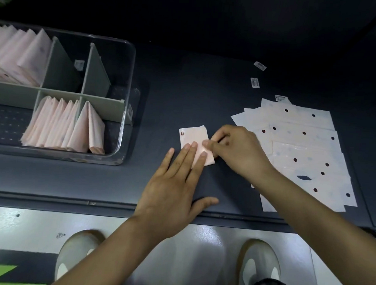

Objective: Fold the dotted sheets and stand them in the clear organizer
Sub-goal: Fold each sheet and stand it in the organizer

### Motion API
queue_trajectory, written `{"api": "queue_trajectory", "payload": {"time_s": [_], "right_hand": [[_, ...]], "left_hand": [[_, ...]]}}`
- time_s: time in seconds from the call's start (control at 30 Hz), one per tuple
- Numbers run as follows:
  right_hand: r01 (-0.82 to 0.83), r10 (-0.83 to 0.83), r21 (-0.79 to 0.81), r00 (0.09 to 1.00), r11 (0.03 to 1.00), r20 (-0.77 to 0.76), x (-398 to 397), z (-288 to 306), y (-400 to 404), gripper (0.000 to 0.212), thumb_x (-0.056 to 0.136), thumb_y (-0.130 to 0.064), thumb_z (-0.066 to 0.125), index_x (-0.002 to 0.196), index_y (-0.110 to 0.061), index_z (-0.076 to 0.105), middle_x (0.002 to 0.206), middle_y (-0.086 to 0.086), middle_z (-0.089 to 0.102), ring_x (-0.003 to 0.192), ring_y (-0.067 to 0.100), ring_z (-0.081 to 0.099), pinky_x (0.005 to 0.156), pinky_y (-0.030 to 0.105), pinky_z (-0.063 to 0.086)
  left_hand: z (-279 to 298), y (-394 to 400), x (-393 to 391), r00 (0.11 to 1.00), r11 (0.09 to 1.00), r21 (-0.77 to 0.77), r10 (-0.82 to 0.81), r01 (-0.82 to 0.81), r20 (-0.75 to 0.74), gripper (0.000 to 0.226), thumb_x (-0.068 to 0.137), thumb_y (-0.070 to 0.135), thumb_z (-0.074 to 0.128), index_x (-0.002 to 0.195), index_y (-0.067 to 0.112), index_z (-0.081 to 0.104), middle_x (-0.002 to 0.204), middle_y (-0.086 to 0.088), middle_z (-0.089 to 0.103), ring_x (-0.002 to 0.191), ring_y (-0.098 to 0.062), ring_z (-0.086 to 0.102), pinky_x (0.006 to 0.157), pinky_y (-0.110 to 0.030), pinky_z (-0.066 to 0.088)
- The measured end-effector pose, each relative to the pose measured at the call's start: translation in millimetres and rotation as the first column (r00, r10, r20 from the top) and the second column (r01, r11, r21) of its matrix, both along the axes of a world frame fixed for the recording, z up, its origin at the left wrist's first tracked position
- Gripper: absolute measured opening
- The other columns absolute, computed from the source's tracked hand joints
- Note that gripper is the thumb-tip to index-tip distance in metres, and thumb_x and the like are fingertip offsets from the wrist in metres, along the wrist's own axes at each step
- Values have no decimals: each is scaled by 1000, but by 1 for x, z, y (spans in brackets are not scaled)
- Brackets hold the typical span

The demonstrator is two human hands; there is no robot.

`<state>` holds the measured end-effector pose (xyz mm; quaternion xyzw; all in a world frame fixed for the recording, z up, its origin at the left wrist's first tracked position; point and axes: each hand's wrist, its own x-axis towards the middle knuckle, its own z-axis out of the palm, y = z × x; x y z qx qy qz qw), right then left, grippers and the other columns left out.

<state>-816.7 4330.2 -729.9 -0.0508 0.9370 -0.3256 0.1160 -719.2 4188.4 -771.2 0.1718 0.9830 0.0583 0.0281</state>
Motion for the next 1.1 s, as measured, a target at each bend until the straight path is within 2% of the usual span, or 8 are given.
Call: {"api": "queue_trajectory", "payload": {"time_s": [0.1,0.27,0.4,0.53,0.73,0.93,1.03,1.1], "right_hand": [[-50,4,-188,971,981,-238,5,6,-3,4,85,-15,66,86,-15,61,82,-8,62,71,2,56,68,12,43],[-252,361,-488,922,835,142,-3,0,-22,23,92,-1,54,105,-14,67,106,-3,68,102,6,64,94,20,48],[-409,457,-327,886,852,81,-25,-2,-26,30,92,2,51,113,-12,67,115,-4,63,110,3,57,98,14,41],[-711,713,58,700,701,-32,-41,0,-27,24,92,-10,57,108,-22,71,127,-6,53,115,6,44,94,9,29],[-764,816,365,578,533,19,-58,19,-24,8,84,-20,64,92,-22,65,110,-13,51,101,9,41,86,24,38],[-772,719,409,620,487,315,-46,31,-16,14,88,-18,55,102,-19,52,81,-13,45,98,16,48,80,33,43],[-762,672,464,633,452,385,-36,43,-6,13,90,-15,50,102,-14,55,93,-5,48,102,18,46,83,33,41],[-730,617,426,682,535,393,-30,57,-2,10,89,-13,50,98,-13,54,98,0,50,97,18,46,80,32,39]], "left_hand": [[-1,-1,-1,1000,1000,9,-4,4,23,79,92,68,8,151,17,19,157,-16,15,146,-25,11,119,-47,12],[-1,-1,-3,999,1000,27,3,-4,36,78,89,72,4,151,25,11,157,-17,16,147,-25,5,119,-46,3],[-2,-2,-2,1000,998,69,11,-13,24,79,86,75,4,151,32,7,158,-14,10,147,-22,-1,119,-44,0],[-3,-3,-3,1000,997,79,4,-4,7,79,85,77,11,150,32,15,156,-15,19,147,-24,9,119,-45,7],[0,-17,-1,990,988,70,-139,140,-15,70,87,73,26,142,32,38,147,-10,40,141,-29,27,115,-51,22],[19,-55,0,920,919,59,-391,389,27,62,90,61,39,145,31,35,152,-7,31,144,-29,20,115,-48,17],[49,-76,-1,879,871,122,-469,476,-85,50,90,48,53,134,24,52,144,-4,45,137,-24,36,111,-39,34],[76,-92,-6,857,853,113,-492,510,-156,42,91,44,52,126,22,59,137,-4,52,129,-24,47,105,-37,42]]}}
